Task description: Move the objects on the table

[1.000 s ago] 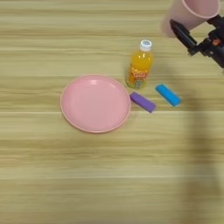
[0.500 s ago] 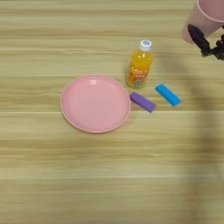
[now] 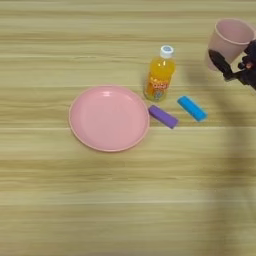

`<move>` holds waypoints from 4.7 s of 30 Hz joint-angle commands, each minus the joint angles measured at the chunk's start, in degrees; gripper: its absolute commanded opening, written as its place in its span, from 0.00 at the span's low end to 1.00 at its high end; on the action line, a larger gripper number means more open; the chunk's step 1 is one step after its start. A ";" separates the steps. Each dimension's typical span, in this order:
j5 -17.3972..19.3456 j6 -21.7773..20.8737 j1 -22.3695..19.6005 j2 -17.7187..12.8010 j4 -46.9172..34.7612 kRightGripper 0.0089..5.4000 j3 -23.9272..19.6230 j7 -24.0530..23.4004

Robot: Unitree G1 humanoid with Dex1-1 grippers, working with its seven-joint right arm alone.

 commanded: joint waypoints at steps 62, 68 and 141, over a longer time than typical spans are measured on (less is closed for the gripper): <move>-7.10 2.53 -2.98 0.81 9.76 0.82 2.09 -8.64; -7.19 2.47 -3.09 0.85 9.71 0.94 1.89 -8.63; 7.30 0.32 2.79 3.97 -26.28 1.00 0.12 8.17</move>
